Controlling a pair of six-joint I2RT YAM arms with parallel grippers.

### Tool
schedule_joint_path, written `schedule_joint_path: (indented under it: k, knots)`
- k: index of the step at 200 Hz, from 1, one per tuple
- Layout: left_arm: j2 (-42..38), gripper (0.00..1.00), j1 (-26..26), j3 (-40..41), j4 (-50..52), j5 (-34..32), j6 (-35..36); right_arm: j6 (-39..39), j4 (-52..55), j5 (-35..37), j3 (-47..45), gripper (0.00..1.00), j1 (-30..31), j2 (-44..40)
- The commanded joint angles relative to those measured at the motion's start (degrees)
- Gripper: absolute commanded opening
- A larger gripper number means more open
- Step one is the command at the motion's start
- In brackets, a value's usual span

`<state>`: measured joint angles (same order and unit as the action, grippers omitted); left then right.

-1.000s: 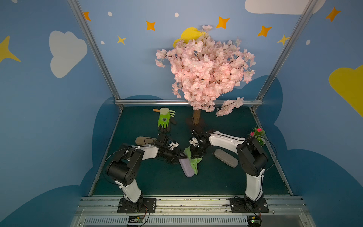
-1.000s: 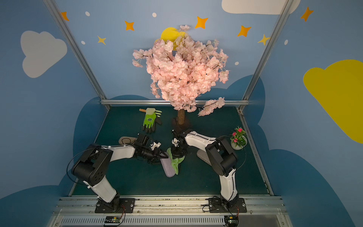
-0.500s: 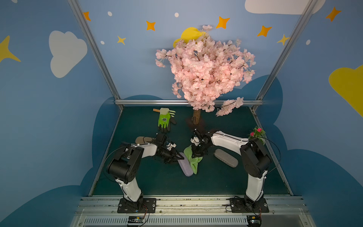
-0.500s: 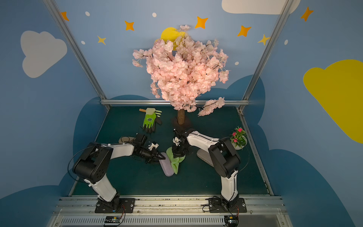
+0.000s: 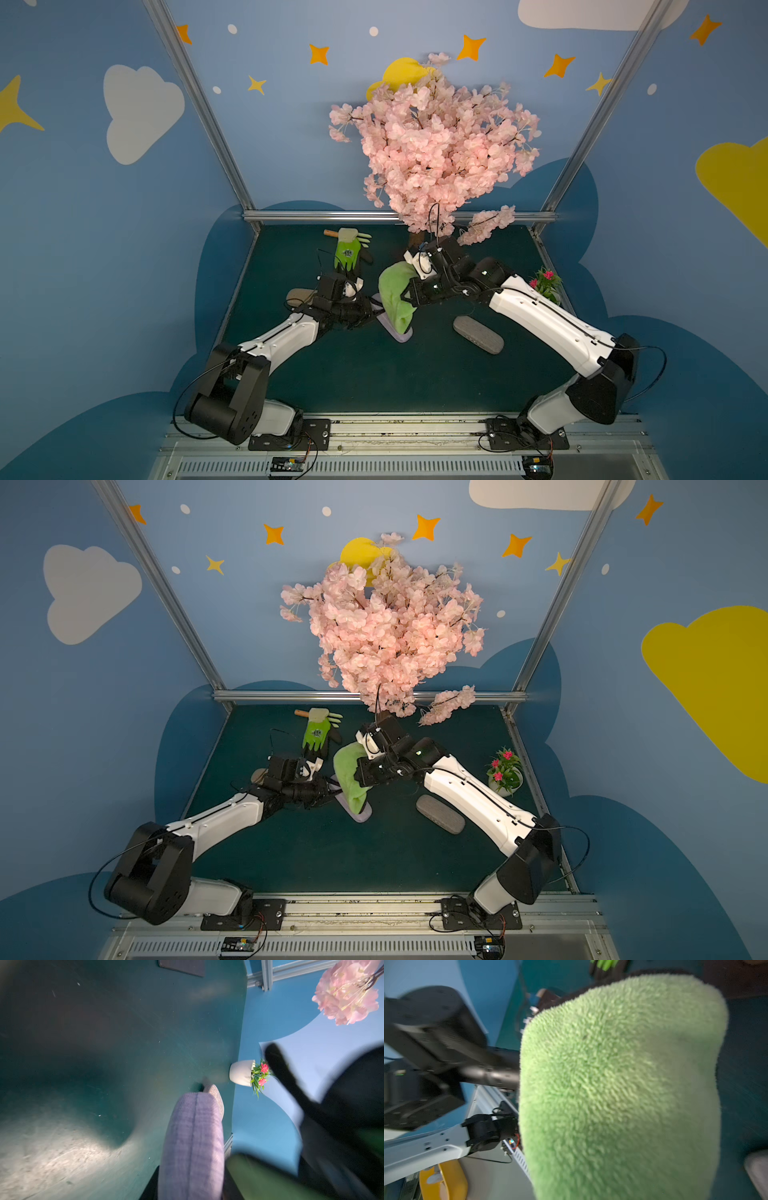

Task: Wipe the eyeglass case
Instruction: Wipe the dirt from the eyeglass case.

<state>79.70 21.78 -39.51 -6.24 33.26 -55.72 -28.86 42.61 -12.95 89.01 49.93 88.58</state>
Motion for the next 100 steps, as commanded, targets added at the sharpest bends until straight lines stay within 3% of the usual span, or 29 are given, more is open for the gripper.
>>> schedule_joint_path:
  k: [1, 28, 60, 85, 100]
  knots:
    - [-2.71, 0.03, 1.37, 1.96, -14.73, -8.55, -11.46, -6.01, -2.05, 6.89, 1.4, 0.0, 3.36, 1.81]
    - [-7.04, 0.03, 2.65, 1.46, -17.4, -11.2, -15.41, -11.59, -3.95, 10.49, -2.83, 0.0, 3.29, 3.43]
    - [-13.93, 0.03, 2.3, 2.57, -19.33, -16.02, -20.34, -17.1, -7.49, 17.64, -15.06, 0.0, 1.4, -0.77]
    - [-14.99, 0.03, 0.07, 0.0, -18.53, -11.12, -20.98, -13.39, -6.27, 21.25, -20.59, 0.0, -2.4, -5.35]
    - [-15.61, 0.03, -0.36, -1.69, -14.44, -9.99, -17.16, -8.19, -6.27, 19.98, -20.19, 0.0, -3.86, -9.05]
